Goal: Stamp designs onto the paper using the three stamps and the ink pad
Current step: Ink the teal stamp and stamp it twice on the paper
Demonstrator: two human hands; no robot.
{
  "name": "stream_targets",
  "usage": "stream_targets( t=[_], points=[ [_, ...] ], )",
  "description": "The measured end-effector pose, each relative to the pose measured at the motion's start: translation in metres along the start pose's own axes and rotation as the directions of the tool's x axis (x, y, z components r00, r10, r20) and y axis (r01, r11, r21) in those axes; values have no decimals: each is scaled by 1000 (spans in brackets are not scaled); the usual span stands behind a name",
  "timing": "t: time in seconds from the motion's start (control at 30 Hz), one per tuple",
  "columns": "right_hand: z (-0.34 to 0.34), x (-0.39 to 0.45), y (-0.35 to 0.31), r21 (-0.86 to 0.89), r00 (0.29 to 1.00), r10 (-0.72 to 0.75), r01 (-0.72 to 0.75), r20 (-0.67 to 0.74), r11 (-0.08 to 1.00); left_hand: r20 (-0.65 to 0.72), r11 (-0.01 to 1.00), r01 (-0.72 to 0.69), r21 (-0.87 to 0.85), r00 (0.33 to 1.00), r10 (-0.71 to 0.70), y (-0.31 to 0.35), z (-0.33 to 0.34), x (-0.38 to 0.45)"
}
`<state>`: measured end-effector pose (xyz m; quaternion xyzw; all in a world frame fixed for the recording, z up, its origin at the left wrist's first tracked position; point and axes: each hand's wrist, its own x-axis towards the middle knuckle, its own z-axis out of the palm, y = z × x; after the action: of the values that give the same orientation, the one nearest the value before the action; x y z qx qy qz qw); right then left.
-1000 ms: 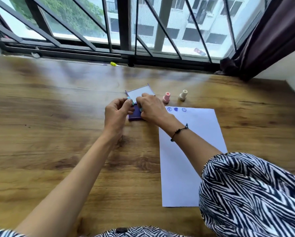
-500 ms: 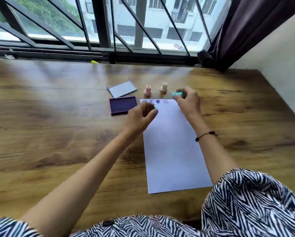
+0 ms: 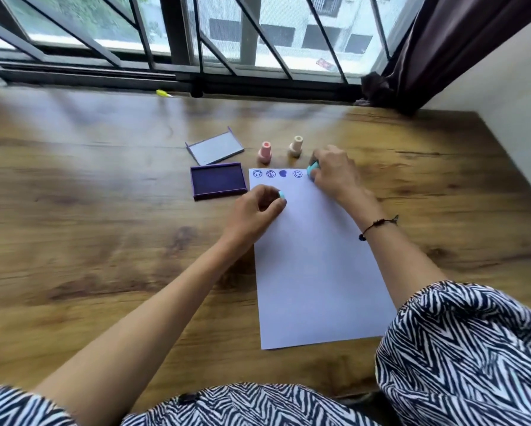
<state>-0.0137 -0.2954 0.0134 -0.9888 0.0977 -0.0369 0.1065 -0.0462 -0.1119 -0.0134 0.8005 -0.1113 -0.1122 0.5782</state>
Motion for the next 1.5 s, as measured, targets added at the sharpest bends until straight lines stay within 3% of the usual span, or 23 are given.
stream_targets(
  t=[0.4, 1.07, 1.2, 1.3, 1.4, 1.5],
  points=[
    [3, 7, -7, -179, 992, -120, 126, 41, 976, -18, 1000, -8, -18, 1000, 8, 1, 1, -1],
    [-3, 0, -10, -101, 990, -125, 131, 68, 986, -34, 998, -57, 42, 998, 58, 2, 4, -5],
    [-26, -2, -2, 151, 999, 21, -16, -30, 988, -11, 996, -57, 65, 998, 58, 4, 3, -5],
    [-49, -4, 8, 393, 975, 164, -94, -151, 915, -8, 996, -41, 83, 999, 41, 5, 2, -4],
    [-58, -12, 10, 607, 966, 236, -126, -104, 784, -14, 996, -46, 79, 999, 47, 3, 4, -5],
    [-57, -19, 5, 660, 969, 242, -157, -40, 735, -23, 1000, -13, 26, 1000, 14, 1, 5, -1]
  ],
)
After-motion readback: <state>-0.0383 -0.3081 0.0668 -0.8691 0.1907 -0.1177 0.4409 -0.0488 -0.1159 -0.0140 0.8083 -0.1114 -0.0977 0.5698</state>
